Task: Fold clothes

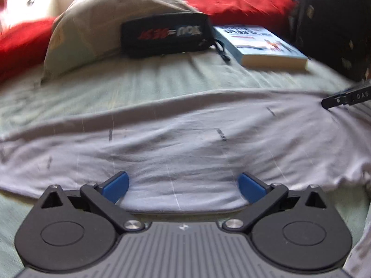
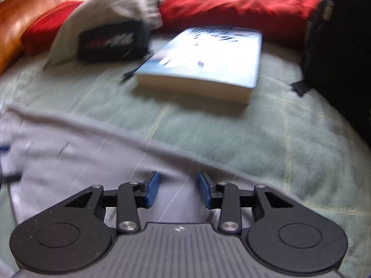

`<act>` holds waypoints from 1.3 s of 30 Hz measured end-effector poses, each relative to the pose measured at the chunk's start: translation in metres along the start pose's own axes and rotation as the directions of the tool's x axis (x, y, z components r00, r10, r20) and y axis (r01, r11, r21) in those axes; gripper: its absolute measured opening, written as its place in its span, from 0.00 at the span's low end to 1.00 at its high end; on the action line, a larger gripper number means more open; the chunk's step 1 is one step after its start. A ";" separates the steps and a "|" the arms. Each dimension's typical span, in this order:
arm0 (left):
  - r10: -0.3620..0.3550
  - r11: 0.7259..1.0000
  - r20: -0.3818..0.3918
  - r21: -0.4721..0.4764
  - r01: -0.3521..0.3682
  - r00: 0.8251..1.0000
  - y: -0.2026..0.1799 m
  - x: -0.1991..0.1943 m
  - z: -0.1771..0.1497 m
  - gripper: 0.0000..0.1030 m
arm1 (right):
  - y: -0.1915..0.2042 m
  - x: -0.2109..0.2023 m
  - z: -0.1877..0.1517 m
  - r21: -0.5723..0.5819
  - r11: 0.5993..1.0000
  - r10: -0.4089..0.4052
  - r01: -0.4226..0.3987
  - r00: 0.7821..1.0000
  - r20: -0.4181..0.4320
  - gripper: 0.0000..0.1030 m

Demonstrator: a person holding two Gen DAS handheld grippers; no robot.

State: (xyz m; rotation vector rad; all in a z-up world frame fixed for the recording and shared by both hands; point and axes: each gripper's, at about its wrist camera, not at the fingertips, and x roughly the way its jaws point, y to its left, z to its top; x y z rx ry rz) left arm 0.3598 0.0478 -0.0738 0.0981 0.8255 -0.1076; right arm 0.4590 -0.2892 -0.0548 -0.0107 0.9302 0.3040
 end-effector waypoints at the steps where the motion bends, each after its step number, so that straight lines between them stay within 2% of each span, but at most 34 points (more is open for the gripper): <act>1: 0.006 1.000 0.005 0.001 -0.006 1.000 0.001 -0.003 0.000 0.98 | -0.005 -0.005 0.004 0.040 0.999 -0.008 0.008 1.000 0.000 0.43; 3: 0.018 1.000 0.014 0.002 -0.018 1.000 0.002 -0.008 -0.001 0.97 | -0.017 -0.024 0.005 0.099 0.995 -0.025 0.024 1.000 0.011 0.52; 5: 0.023 1.000 0.023 0.002 -0.023 0.999 0.004 -0.014 -0.002 0.97 | -0.029 -0.048 -0.002 0.147 0.989 -0.025 0.019 0.999 0.039 0.68; 8: -0.008 1.000 0.036 -0.006 0.008 0.999 0.004 -0.022 0.000 0.97 | -0.053 -0.060 -0.020 0.276 0.961 -0.009 0.010 1.000 -0.005 0.69; 11: -0.037 0.999 0.049 -0.003 0.038 0.998 -0.002 -0.029 0.005 0.97 | -0.078 -0.040 -0.036 0.367 0.929 -0.022 0.040 0.998 -0.053 0.66; 12: -0.048 0.999 0.052 0.002 0.048 0.998 -0.005 -0.033 0.006 0.97 | -0.082 -0.036 -0.037 0.357 0.933 -0.041 0.049 0.999 -0.030 0.66; 14: -0.067 0.998 0.048 0.013 0.067 0.997 -0.009 -0.041 0.006 0.97 | -0.085 -0.032 -0.031 0.323 0.938 -0.133 0.122 0.991 0.012 0.67; 16: -0.056 0.998 0.055 0.034 0.054 0.997 -0.011 -0.053 0.003 0.97 | -0.084 -0.028 -0.023 0.311 0.924 -0.229 0.222 0.973 -0.016 0.70; 18: -0.033 0.998 0.063 0.057 0.029 0.997 -0.010 -0.065 0.000 0.97 | -0.076 -0.039 -0.020 0.333 0.930 -0.162 0.158 0.987 -0.017 0.70; 19: -0.027 0.998 0.063 0.060 0.023 0.998 -0.010 -0.069 -0.002 0.97 | -0.070 -0.045 -0.020 0.330 0.936 -0.126 0.123 0.992 -0.013 0.73; 21: -0.020 0.998 0.057 0.057 0.017 0.998 -0.010 -0.071 -0.003 0.97 | -0.044 -0.064 -0.022 0.263 0.963 -0.053 0.051 0.999 -0.002 0.84; 23: -0.013 0.999 0.051 0.053 0.011 0.999 -0.011 -0.073 -0.004 0.97 | -0.011 -0.077 -0.029 0.158 0.987 -0.030 0.035 0.999 -0.028 0.86; 25: -0.014 0.999 0.048 0.051 0.011 0.999 -0.013 -0.075 -0.005 0.97 | 0.020 -0.085 -0.039 0.061 0.998 -0.025 0.029 0.998 -0.055 0.86; 28: -0.040 0.998 0.055 0.054 0.037 0.998 -0.022 -0.078 -0.010 0.97 | 0.053 -0.077 -0.059 -0.035 0.999 -0.021 0.016 0.992 -0.124 0.86; 30: -0.054 0.997 0.057 0.053 0.051 0.997 -0.026 -0.082 -0.013 0.97 | 0.072 -0.061 -0.072 -0.097 0.994 -0.069 0.055 0.985 -0.155 0.87; 32: -0.063 0.997 0.053 0.050 0.060 0.997 -0.029 -0.085 -0.018 0.97 | 0.086 -0.048 -0.083 -0.163 0.981 -0.127 0.103 0.982 -0.140 0.99; 35: -0.065 0.996 0.048 0.061 0.062 0.997 -0.028 -0.094 -0.027 0.97 | 0.094 -0.055 -0.080 -0.151 0.987 -0.067 0.048 0.990 -0.123 0.98; 37: -0.057 0.996 0.049 0.071 0.054 0.997 -0.025 -0.100 -0.032 0.97 | 0.094 -0.068 -0.073 -0.112 0.993 0.032 -0.044 0.994 -0.106 0.98; 39: -0.048 0.997 0.050 0.060 0.045 0.998 -0.020 -0.101 -0.033 0.97 | 0.099 -0.076 -0.068 -0.122 0.992 0.026 -0.034 0.997 -0.068 0.99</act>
